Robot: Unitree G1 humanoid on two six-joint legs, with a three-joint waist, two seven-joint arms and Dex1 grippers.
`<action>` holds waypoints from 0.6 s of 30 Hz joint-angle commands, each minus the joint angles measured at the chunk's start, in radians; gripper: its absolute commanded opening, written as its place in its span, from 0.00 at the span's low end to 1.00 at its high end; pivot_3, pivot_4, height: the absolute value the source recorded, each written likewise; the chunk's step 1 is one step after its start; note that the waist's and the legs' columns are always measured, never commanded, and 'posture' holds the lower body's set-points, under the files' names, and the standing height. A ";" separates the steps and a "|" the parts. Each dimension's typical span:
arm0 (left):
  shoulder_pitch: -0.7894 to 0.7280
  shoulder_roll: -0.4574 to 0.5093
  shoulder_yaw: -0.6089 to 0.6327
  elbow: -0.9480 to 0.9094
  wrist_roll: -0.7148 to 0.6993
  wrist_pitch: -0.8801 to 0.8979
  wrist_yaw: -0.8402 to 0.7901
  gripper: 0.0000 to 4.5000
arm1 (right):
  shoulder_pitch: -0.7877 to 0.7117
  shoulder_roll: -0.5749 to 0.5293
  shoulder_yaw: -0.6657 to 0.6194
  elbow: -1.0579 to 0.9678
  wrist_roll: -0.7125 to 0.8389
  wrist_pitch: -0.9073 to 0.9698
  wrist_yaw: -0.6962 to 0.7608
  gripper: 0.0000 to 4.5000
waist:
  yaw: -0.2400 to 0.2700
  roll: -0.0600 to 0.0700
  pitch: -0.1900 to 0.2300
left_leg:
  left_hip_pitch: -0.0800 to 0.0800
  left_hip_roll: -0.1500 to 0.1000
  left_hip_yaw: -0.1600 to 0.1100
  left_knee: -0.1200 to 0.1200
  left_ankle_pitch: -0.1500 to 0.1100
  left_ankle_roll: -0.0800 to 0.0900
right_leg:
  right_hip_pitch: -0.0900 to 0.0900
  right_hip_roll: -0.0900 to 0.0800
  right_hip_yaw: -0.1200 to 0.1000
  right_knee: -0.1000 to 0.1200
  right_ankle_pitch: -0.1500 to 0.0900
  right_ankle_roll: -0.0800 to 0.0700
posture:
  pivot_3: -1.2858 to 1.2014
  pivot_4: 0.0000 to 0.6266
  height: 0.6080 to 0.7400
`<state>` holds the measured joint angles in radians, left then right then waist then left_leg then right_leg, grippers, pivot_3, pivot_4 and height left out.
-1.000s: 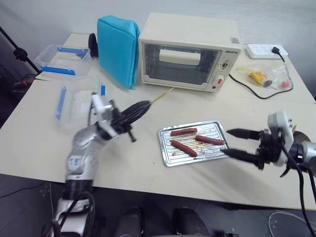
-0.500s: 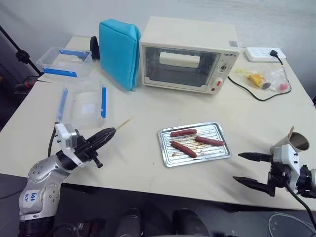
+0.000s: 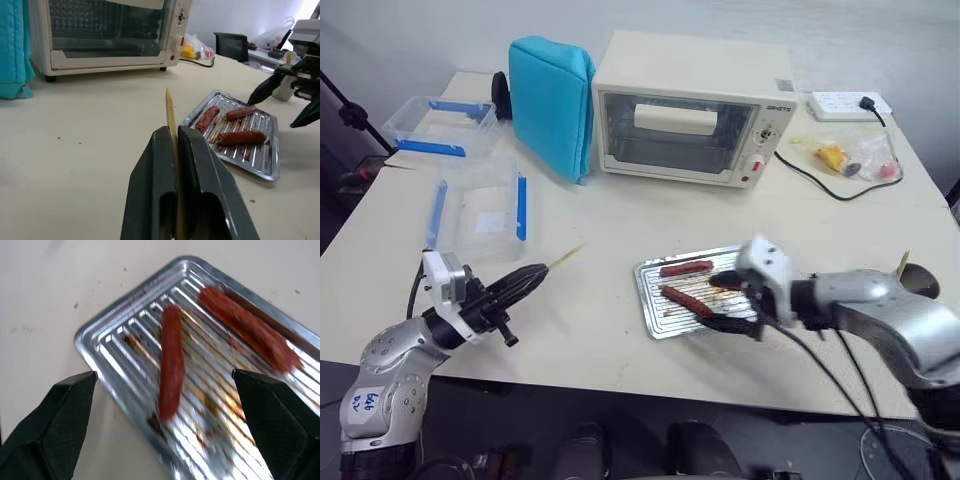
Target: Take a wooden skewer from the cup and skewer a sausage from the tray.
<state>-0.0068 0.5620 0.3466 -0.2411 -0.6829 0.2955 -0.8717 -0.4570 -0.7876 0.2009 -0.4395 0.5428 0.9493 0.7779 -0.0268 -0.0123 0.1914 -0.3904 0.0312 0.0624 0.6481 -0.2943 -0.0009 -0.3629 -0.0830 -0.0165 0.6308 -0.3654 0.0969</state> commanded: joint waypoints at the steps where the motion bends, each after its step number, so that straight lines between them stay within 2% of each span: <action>1: 0.005 -0.008 0.001 -0.052 -0.016 0.000 0.015 0.00 | -0.062 0.061 0.050 0.012 -0.049 0.037 -0.061 1.00 | 0.000 0.000 0.000 | -0.001 0.000 0.000 0.000 0.000 0.000 | 0.000 0.000 0.000 0.000 0.000 0.000 | 0.52 0.24 1.00; 5: 0.012 -0.015 0.002 -0.064 -0.020 0.004 0.026 0.00 | -0.129 0.112 0.146 0.079 -0.145 0.002 -0.085 1.00 | -0.002 -0.001 0.000 | -0.002 -0.001 0.001 0.002 0.000 0.001 | -0.001 -0.001 0.000 0.001 0.000 0.000 | 0.52 0.24 1.00; 12: 0.013 -0.023 0.002 -0.071 -0.022 0.000 0.036 0.00 | -0.148 0.121 0.192 0.125 -0.213 -0.009 -0.062 1.00 | -0.002 -0.001 0.000 | -0.003 -0.001 0.002 0.002 0.001 0.002 | -0.005 0.000 0.001 0.007 0.000 0.000 | 0.52 0.24 1.00; 15: 0.013 -0.026 0.003 -0.070 -0.023 -0.003 0.034 0.00 | -0.140 0.118 0.194 0.129 -0.228 -0.019 -0.043 0.86 | -0.002 -0.001 -0.001 | -0.002 -0.001 0.002 0.002 0.001 0.002 | -0.005 0.000 0.001 0.007 0.000 0.000 | 0.52 0.24 1.00; 18: 0.008 -0.030 0.002 -0.064 -0.020 -0.006 0.033 0.00 | -0.134 0.121 0.195 0.133 -0.242 -0.040 -0.028 0.63 | -0.003 -0.001 -0.001 | -0.002 -0.001 0.002 0.001 0.001 0.002 | -0.005 0.000 0.001 0.007 0.000 0.000 | 0.52 0.24 1.00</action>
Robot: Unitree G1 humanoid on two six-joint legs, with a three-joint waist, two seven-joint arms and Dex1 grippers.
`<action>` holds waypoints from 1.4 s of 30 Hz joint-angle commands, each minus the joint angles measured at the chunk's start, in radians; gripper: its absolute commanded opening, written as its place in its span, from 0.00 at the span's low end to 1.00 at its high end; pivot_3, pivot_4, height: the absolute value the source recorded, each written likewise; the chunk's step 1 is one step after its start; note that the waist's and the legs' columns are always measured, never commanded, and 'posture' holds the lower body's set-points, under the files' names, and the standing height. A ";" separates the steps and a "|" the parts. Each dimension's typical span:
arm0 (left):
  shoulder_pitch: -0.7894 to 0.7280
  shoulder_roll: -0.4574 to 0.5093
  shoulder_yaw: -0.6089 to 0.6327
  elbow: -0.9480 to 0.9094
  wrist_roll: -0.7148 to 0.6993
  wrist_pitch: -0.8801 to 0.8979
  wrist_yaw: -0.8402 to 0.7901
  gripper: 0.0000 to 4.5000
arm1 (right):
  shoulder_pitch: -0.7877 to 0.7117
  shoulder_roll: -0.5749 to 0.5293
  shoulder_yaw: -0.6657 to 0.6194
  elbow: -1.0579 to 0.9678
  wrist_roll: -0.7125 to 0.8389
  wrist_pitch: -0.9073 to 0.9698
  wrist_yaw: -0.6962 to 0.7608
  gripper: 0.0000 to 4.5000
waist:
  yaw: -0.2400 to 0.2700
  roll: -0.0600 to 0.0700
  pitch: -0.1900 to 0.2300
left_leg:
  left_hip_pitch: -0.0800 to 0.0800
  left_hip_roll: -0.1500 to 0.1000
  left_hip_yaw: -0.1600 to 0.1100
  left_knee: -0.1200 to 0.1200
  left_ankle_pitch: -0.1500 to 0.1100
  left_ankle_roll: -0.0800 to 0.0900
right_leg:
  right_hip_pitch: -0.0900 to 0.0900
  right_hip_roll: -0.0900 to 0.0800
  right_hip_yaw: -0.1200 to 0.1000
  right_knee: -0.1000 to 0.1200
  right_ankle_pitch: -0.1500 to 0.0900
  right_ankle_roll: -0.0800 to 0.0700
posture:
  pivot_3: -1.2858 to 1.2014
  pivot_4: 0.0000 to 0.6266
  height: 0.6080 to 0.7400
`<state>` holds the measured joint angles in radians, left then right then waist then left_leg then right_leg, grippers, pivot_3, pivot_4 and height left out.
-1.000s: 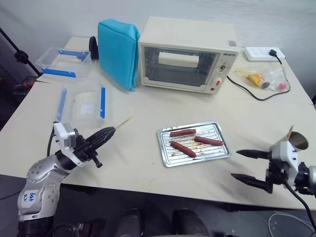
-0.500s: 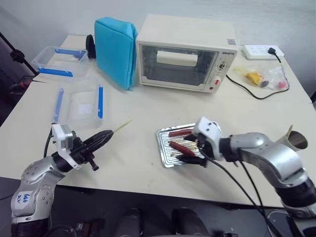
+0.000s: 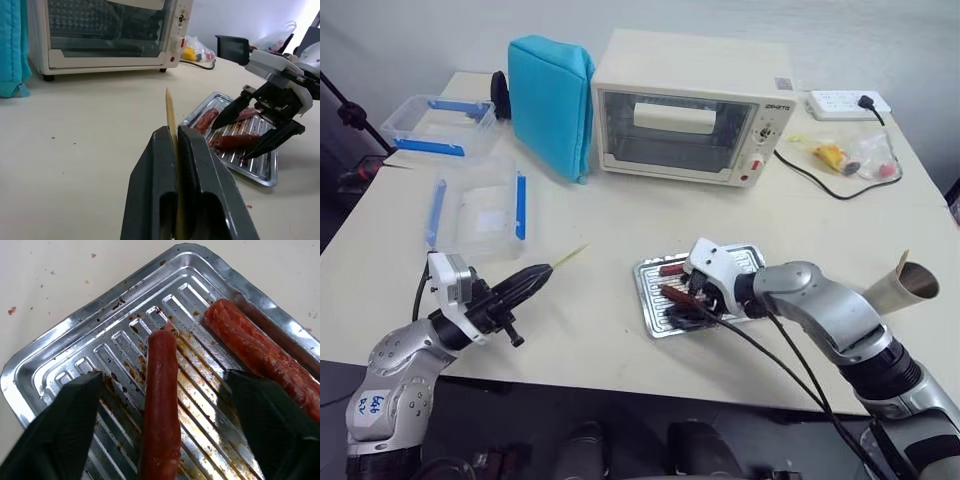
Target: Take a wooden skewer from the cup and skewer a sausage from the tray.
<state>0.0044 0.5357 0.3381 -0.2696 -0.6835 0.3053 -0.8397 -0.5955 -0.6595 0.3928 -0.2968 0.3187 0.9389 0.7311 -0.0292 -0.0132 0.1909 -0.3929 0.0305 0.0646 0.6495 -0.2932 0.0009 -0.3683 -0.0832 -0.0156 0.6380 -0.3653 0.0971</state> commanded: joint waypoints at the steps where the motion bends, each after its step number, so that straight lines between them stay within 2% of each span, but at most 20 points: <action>1: -0.005 -0.005 0.010 -0.034 -0.019 -0.017 0.001 0.00 | 0.006 -0.005 0.003 -0.009 -0.023 -0.036 0.022 0.55 | -0.001 0.000 0.000 | 0.000 0.000 0.000 0.000 0.000 0.000 | 0.000 0.000 0.000 0.000 0.000 0.000 | 0.52 0.24 1.00; 4: -0.011 -0.007 0.009 -0.028 -0.017 -0.018 -0.003 0.00 | 0.005 -0.001 0.009 -0.006 -0.038 -0.047 0.035 0.34 | -0.001 0.000 0.000 | 0.000 0.000 0.000 0.000 0.000 0.000 | -0.001 0.000 0.000 0.001 0.000 0.000 | 0.52 0.24 1.00; 14: -0.021 -0.006 0.007 -0.016 -0.013 -0.019 -0.013 0.00 | 0.016 0.008 0.010 -0.003 -0.064 -0.077 0.064 0.34 | -0.001 0.000 0.000 | 0.000 0.000 0.001 0.000 0.000 0.000 | -0.001 0.000 0.000 0.001 0.000 0.000 | 0.52 0.24 1.00; 18: -0.025 -0.006 0.005 -0.011 -0.011 -0.022 -0.018 0.00 | 0.018 0.009 0.008 0.000 -0.072 -0.092 0.079 0.15 | -0.002 0.000 0.000 | 0.000 0.000 0.001 0.000 0.000 0.000 | -0.001 0.000 0.000 0.001 0.000 0.000 | 0.52 0.24 1.00; 39: -0.041 -0.003 -0.015 0.017 0.000 -0.033 -0.052 0.00 | 0.026 -0.007 -0.036 0.009 -0.078 -0.147 0.132 0.15 | 0.000 0.000 0.000 | 0.000 0.000 0.001 0.000 0.000 0.000 | -0.001 0.000 0.000 0.001 0.000 0.000 | 0.52 0.24 1.00; 42: -0.032 0.025 -0.039 0.007 0.001 -0.021 -0.097 0.00 | 0.028 -0.030 -0.079 -0.034 -0.029 -0.200 0.208 0.15 | -0.001 0.000 0.000 | 0.000 0.000 0.001 0.000 0.000 0.000 | -0.001 0.000 0.000 0.001 0.000 0.000 | 0.52 0.24 1.00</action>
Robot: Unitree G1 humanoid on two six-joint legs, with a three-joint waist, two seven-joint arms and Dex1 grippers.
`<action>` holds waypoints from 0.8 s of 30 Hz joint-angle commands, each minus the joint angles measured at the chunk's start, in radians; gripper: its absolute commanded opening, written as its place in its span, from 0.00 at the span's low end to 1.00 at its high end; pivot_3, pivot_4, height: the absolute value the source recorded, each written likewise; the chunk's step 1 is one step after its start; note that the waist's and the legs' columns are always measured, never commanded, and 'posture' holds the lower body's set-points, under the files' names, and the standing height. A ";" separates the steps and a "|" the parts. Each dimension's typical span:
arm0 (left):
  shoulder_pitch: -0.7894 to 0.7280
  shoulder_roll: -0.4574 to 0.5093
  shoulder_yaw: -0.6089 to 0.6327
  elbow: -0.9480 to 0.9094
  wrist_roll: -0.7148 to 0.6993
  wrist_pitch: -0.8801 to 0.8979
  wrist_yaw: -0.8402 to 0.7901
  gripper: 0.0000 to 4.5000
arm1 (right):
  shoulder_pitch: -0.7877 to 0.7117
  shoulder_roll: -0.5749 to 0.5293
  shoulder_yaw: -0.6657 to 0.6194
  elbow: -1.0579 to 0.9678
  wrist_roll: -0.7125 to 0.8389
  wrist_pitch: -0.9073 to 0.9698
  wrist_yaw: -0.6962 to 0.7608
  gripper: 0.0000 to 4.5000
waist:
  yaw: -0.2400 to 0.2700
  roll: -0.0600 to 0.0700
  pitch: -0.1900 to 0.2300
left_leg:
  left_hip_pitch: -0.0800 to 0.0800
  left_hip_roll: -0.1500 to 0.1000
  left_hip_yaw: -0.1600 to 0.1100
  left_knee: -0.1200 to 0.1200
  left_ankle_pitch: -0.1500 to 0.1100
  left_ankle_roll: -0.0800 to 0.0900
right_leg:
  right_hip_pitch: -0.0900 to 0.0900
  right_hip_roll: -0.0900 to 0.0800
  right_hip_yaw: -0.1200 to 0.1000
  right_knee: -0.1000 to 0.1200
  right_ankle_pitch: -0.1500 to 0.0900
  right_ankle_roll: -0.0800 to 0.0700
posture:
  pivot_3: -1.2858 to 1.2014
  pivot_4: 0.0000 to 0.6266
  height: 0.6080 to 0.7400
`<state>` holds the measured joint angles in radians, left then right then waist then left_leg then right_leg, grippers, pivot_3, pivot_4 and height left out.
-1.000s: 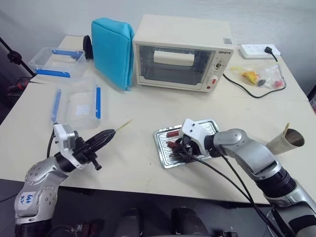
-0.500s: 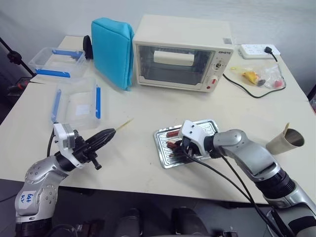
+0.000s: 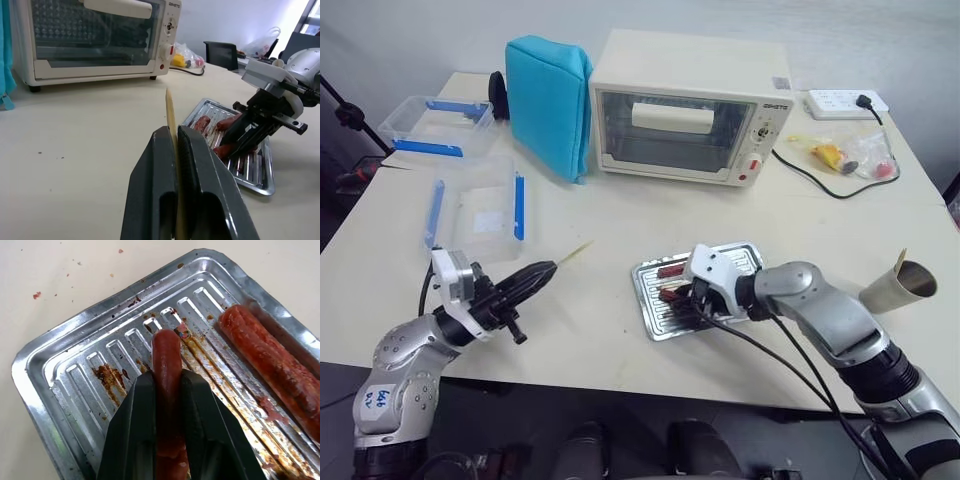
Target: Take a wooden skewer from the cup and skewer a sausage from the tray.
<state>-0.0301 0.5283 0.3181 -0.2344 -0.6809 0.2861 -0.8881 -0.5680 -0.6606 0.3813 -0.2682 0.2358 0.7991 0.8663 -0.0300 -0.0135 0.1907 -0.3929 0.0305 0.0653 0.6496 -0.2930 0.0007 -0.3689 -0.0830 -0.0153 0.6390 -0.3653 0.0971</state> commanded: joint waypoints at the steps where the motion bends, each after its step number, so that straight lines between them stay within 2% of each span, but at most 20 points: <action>1: 0.010 0.054 -0.038 -0.035 0.004 0.003 -0.082 0.00 | 0.005 -0.045 -0.087 -0.085 0.080 -0.099 0.122 0.15 | 0.000 0.000 0.000 | 0.000 0.000 0.000 0.000 0.000 0.000 | 0.000 0.000 0.000 0.000 0.000 0.000 | 0.52 0.24 1.00; 5: 0.024 0.139 -0.117 -0.048 0.020 0.018 -0.207 0.00 | 0.025 -0.125 -0.112 -0.122 0.119 -0.270 0.305 0.15 | 0.000 0.000 0.000 | 0.000 0.000 0.000 -0.001 0.000 0.000 | 0.000 0.000 0.000 -0.001 0.000 0.000 | 0.52 0.24 1.00; 9: -0.009 0.174 -0.200 -0.066 0.026 0.042 -0.271 0.00 | 0.023 -0.144 -0.114 -0.092 0.109 -0.391 0.386 0.15 | 0.000 0.000 0.000 | 0.000 0.000 0.000 -0.001 -0.001 0.001 | 0.001 0.000 0.000 -0.002 0.000 0.000 | 0.52 0.24 1.00; 15: -0.074 0.159 -0.254 -0.064 0.009 0.080 -0.276 0.00 | -0.011 -0.134 -0.094 -0.062 0.079 -0.402 0.407 0.15 | -0.001 0.000 0.000 | 0.001 0.000 0.000 0.000 0.000 0.000 | 0.001 0.000 0.000 -0.001 0.000 0.000 | 0.52 0.24 1.00; 24: -0.102 0.141 -0.272 -0.067 0.016 0.093 -0.270 0.00 | -0.015 -0.124 -0.088 -0.062 0.064 -0.378 0.402 0.15 | 0.001 0.000 0.000 | 0.001 0.000 0.000 0.001 0.000 0.000 | 0.001 0.000 0.000 -0.001 0.000 0.000 | 0.52 0.24 1.00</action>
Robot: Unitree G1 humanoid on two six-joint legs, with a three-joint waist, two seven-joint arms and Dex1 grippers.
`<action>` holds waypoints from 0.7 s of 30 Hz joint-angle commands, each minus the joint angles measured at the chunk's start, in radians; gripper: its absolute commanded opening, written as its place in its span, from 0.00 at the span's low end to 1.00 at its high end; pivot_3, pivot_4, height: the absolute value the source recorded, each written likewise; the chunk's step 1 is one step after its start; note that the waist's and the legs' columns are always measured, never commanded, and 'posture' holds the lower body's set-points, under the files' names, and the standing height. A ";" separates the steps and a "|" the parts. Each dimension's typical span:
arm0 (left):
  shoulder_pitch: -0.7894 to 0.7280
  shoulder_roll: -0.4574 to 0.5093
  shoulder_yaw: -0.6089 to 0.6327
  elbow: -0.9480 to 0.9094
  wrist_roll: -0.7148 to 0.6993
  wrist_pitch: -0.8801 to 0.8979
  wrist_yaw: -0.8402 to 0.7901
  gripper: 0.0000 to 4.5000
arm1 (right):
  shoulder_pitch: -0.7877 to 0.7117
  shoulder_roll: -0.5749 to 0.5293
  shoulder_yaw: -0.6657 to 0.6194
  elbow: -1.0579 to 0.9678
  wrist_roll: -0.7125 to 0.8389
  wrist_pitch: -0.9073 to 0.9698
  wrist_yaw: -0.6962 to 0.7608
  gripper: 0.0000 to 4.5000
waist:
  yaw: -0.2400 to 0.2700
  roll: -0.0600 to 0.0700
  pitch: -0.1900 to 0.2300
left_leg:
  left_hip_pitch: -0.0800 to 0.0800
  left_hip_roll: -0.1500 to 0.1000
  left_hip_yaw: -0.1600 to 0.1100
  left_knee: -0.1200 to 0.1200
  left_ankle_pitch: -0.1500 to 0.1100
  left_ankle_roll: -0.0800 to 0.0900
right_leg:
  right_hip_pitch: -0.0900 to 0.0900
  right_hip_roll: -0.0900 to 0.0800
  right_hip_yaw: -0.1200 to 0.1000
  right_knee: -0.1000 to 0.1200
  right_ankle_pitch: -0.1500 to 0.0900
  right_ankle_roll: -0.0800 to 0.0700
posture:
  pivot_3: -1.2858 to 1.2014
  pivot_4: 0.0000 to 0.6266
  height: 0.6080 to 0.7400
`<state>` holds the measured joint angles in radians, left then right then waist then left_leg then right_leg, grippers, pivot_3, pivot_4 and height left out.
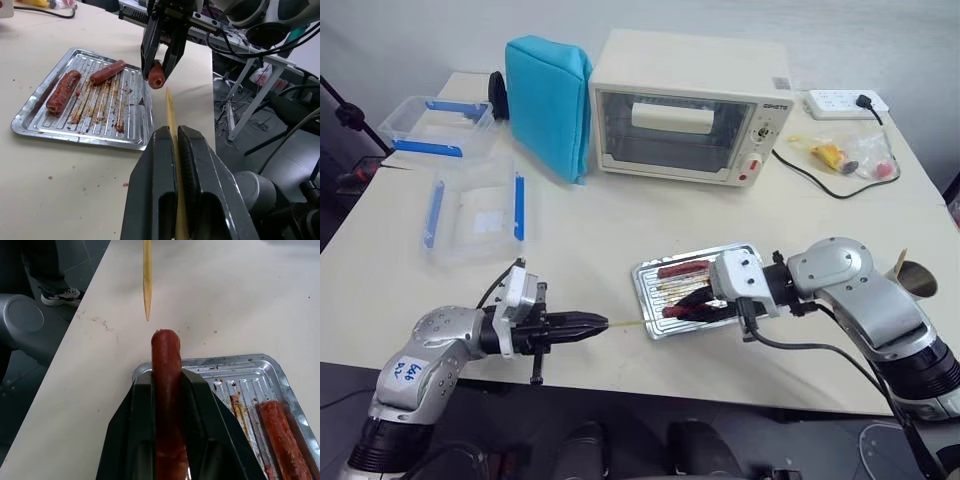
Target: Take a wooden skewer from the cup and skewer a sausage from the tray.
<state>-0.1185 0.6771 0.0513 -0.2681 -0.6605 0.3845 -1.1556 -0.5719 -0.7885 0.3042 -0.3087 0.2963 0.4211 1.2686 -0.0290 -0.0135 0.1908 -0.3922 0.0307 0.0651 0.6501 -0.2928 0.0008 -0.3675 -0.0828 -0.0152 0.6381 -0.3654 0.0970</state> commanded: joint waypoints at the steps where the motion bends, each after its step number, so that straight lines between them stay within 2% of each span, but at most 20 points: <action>1: -0.014 -0.009 -0.004 -0.033 -0.005 -0.006 -0.001 0.00 | -0.010 0.004 -0.011 -0.023 0.003 0.000 0.000 0.15 | 0.000 0.000 0.000 | 0.000 0.000 0.000 0.000 0.000 0.000 | 0.000 0.000 0.000 0.000 0.000 0.000 | 0.52 0.24 1.00; 21: -0.023 -0.021 -0.009 0.002 0.020 -0.030 -0.010 0.00 | 0.025 -0.014 -0.030 -0.023 -0.006 -0.019 0.006 0.15 | 0.000 0.000 0.000 | 0.000 0.000 0.000 0.001 0.000 0.000 | 0.000 0.000 0.000 0.001 0.000 0.000 | 0.52 0.24 1.00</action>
<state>-0.1438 0.6529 0.0368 -0.2590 -0.6412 0.3677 -1.1559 -0.5472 -0.7860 0.3041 -0.3098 0.2867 0.4142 1.2725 -0.0287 -0.0135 0.1908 -0.3922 0.0306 0.0651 0.6509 -0.2926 0.0007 -0.3673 -0.0827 -0.0152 0.6396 -0.3654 0.0971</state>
